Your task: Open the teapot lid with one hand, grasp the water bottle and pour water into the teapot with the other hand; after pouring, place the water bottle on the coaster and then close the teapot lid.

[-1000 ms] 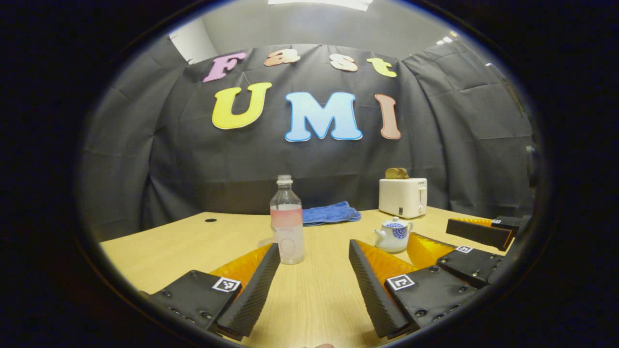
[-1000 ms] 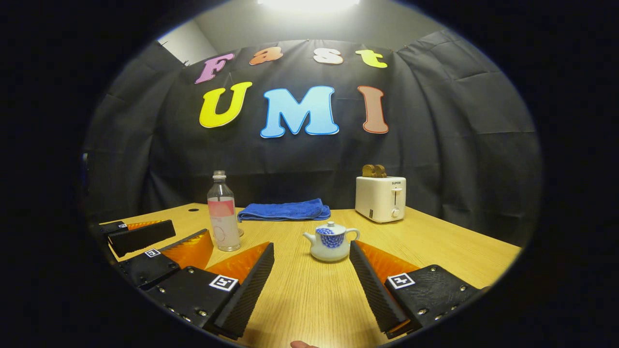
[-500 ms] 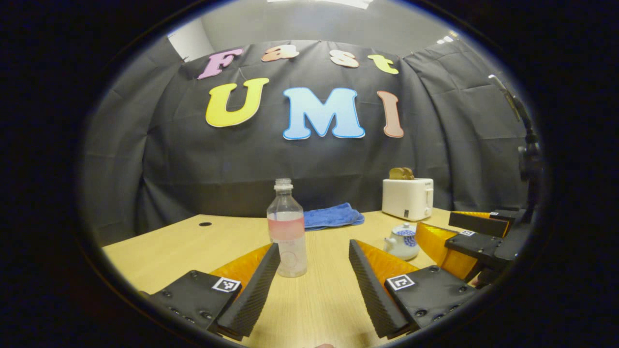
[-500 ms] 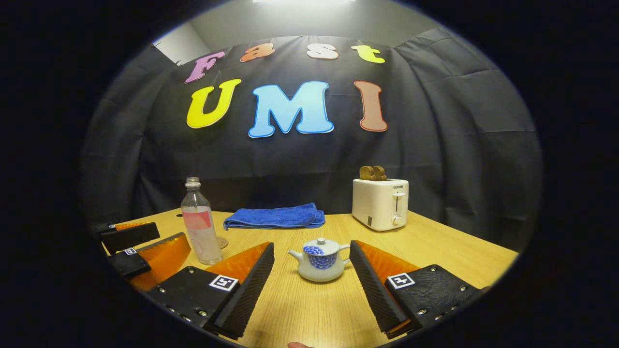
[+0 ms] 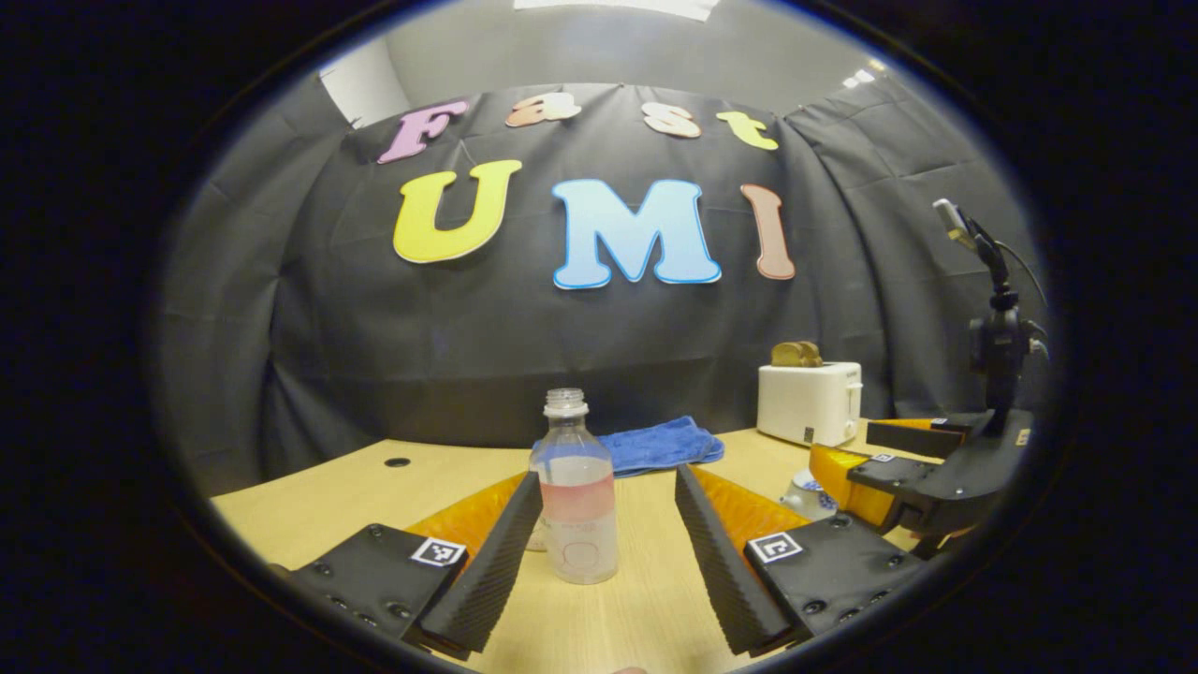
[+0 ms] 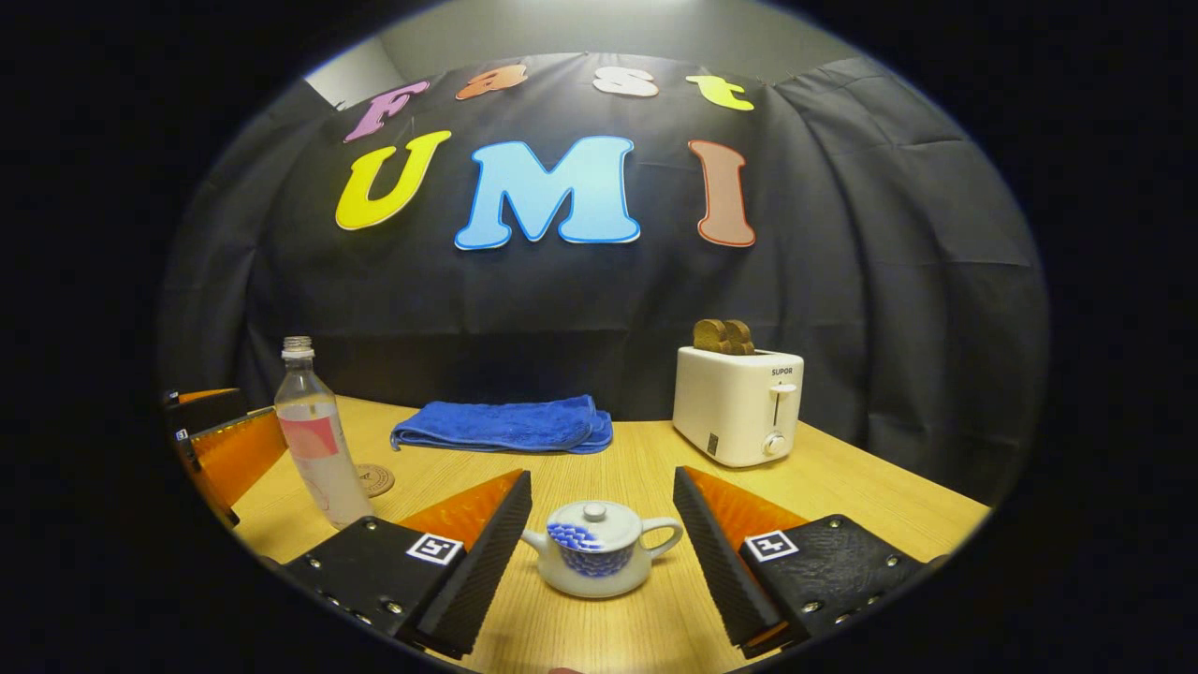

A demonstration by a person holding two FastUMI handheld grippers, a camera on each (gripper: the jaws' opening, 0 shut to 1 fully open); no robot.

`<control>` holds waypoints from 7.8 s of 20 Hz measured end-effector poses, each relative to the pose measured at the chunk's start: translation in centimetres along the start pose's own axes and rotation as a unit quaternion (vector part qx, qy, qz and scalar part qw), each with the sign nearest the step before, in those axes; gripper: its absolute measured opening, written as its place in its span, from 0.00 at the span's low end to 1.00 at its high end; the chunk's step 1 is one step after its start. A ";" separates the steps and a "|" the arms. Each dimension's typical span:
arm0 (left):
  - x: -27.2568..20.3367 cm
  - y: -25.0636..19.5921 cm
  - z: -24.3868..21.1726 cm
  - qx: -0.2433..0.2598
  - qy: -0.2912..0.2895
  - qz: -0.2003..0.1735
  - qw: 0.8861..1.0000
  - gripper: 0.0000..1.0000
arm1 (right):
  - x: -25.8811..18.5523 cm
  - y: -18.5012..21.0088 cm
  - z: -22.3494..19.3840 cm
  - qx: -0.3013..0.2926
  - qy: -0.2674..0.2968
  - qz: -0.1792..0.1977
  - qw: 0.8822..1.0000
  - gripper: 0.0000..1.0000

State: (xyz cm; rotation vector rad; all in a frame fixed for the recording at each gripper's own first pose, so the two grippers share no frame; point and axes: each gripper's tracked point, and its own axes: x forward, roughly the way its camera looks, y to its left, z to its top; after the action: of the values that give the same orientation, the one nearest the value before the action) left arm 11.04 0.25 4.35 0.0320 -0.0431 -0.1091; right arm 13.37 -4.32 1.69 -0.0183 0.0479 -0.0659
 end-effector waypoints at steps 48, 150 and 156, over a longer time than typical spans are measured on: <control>8.1 3.3 -6.4 -0.019 0.072 0.023 0.997 1.00 | 0.5 1.6 0.5 -0.024 -0.005 0.047 0.999 0.07; 12.5 -12.6 -3.9 0.854 0.082 -0.103 0.504 0.86 | -20.3 -4.5 -3.5 0.008 -0.009 0.057 0.998 0.07; 12.6 -12.8 -3.8 0.862 0.077 -0.103 0.491 0.86 | -20.4 -4.6 -3.5 0.011 -0.011 0.057 0.998 0.07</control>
State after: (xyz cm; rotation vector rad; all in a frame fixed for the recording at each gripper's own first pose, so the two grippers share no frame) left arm 22.32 -13.71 0.60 2.1408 0.0513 -0.2690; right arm -7.41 -7.62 -0.70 0.0048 0.0269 0.0478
